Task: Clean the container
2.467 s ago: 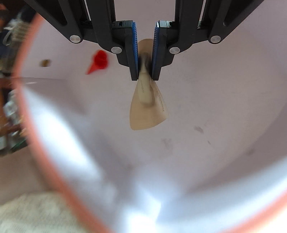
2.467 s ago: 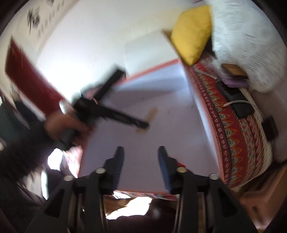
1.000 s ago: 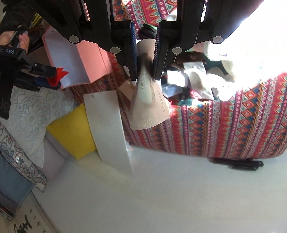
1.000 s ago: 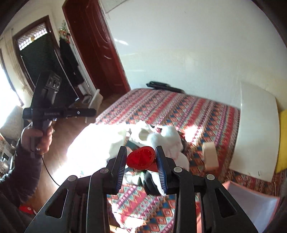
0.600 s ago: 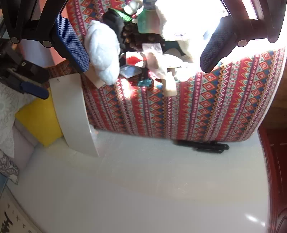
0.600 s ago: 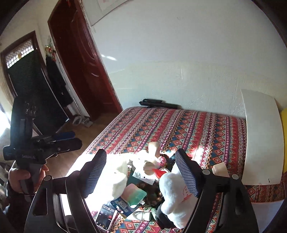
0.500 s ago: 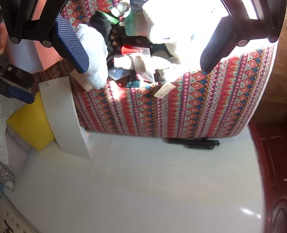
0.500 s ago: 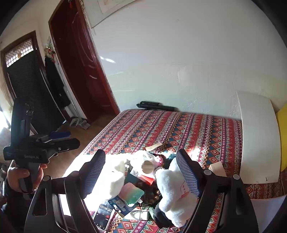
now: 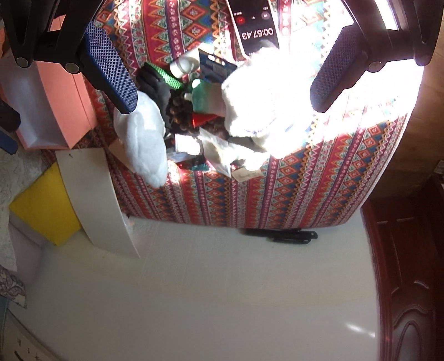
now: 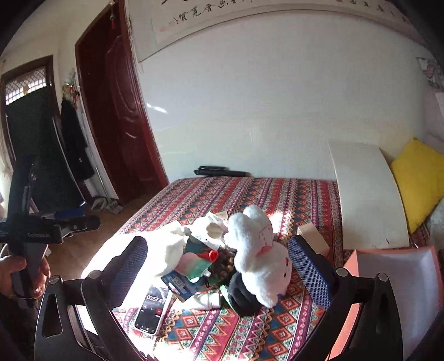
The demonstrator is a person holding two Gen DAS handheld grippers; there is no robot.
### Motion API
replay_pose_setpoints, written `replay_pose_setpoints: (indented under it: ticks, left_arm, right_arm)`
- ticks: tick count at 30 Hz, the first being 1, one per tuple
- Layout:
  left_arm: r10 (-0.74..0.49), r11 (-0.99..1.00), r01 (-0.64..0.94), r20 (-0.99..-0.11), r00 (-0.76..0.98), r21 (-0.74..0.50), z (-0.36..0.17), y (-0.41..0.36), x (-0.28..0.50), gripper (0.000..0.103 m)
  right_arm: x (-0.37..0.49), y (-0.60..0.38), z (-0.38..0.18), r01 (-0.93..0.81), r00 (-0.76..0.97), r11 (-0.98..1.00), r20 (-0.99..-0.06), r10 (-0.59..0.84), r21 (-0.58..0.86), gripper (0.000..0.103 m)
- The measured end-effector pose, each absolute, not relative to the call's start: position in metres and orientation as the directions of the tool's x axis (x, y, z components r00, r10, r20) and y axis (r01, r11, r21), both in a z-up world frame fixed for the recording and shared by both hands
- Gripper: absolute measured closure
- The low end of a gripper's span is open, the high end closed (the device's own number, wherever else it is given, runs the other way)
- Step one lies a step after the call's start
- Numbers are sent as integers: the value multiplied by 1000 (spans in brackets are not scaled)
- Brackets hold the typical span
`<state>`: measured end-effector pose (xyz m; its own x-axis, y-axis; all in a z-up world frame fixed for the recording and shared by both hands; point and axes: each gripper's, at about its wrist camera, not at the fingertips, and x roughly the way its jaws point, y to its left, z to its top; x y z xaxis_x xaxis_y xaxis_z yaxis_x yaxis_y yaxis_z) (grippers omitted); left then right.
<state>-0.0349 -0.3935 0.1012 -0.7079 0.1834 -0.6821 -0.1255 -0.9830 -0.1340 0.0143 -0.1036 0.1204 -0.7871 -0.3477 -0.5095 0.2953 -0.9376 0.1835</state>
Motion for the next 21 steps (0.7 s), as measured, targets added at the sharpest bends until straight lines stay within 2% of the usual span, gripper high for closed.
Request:
replay_pose_setpoints:
  ticks: [6,12,14,17,21]
  left_arm:
    - [125,-992,-86,-711,-692,-91,63,-376,23,1]
    - [25,-998,-62,-702,-712,26,33,-336,76,1]
    - [-10,-995,-64,-695,-719,80,28,-323,90,1]
    - [-112,-972,-58,-671,-733,226,17,-295,108,1]
    - [-77,-959,-129,-668,-740,253,9,-268,129,1]
  right_arm:
    - [81,-101,78,155,-803,-979,-560,-204,135,0]
    - [140,-100,54,-26,-824,-1000,-565,26,-8,0]
    - [156,-95,49,-56,-823,-998,-565,56,-18,0]
    - [175,-85,42,-82,-812,-997,-579,74,-12,0]
    - [194,-71,33,-116,-795,-993,-600,93,-1,0]
